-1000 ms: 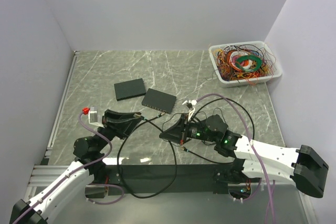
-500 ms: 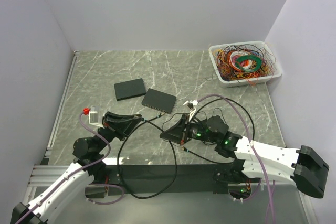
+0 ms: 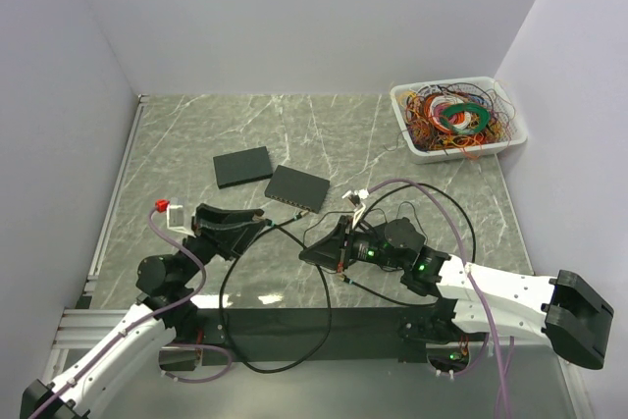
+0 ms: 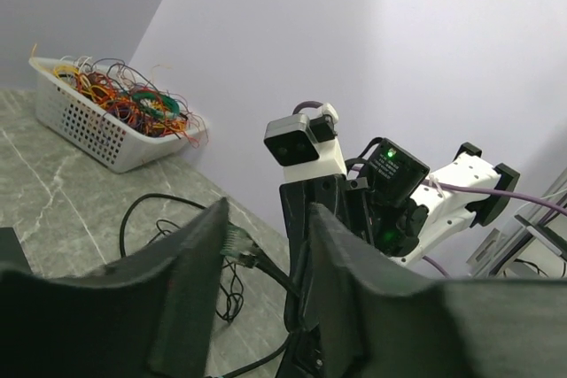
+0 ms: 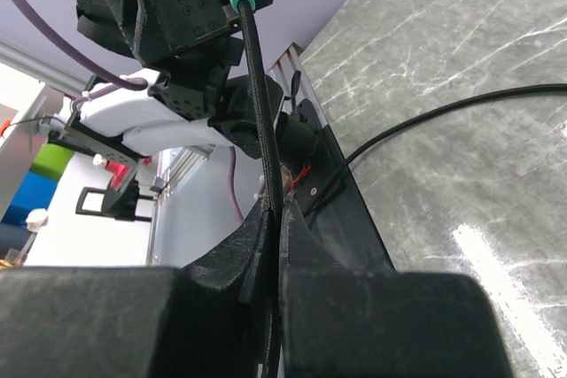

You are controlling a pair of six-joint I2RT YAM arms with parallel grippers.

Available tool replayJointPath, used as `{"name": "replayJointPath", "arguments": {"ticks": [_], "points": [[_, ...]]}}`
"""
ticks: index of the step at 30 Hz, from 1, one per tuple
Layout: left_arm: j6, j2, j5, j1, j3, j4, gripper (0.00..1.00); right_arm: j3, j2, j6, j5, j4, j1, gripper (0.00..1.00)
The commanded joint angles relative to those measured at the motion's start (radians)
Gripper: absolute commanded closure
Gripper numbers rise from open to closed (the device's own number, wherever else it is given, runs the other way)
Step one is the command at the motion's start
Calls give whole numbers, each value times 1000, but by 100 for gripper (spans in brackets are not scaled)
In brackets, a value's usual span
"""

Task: Insert the plug into the switch port

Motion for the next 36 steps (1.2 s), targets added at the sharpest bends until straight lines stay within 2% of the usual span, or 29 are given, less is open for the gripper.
{"name": "replayJointPath", "arguments": {"ticks": [1,3,4,6,7,10,11,12,13,14,15,16,17,18,19,20,22,27,30,36], "points": [[20,0,-15,-1,45,9,56,-8,3,11,9,66,5,100],[19,12,-10,-1,45,19,65,-8,3,12,9,67,5,100],[17,21,-7,1,45,23,73,-8,1,14,9,67,5,100],[16,32,2,1,48,37,80,-7,5,14,9,70,5,100],[17,40,5,-1,50,38,88,-7,6,15,8,74,5,100],[17,55,7,1,62,35,99,-2,12,17,14,66,6,100],[14,61,-2,-1,69,22,99,2,12,5,18,39,5,100],[11,64,-18,-1,79,-30,99,21,14,-12,29,5,6,83],[10,77,-51,-1,106,-73,99,33,11,-32,59,-35,8,71],[10,83,-64,1,125,-113,99,64,5,-86,93,-134,12,56],[10,89,-76,1,141,-153,99,82,-11,-115,137,-199,18,34],[8,104,-91,1,178,-250,99,102,-23,-143,183,-263,38,28],[5,109,-114,-1,195,-292,99,139,-47,-191,296,-376,51,23],[2,116,-125,-1,209,-335,99,159,-60,-213,349,-429,64,14],[-5,124,-134,-1,233,-403,99,179,-69,-232,416,-477,95,12],[-10,127,-151,-1,243,-435,99,215,-81,-262,505,-549,110,11],[-27,138,-166,-1,270,-512,99,257,-83,-311,575,-625,162,10],[-45,184,-150,-2,309,-583,99,424,10,-414,850,-736,304,9],[-50,239,-121,-2,321,-600,99,487,81,-485,946,-746,357,11],[-67,262,-64,-1,315,-593,99,542,190,-548,979,-700,362,18]]}}
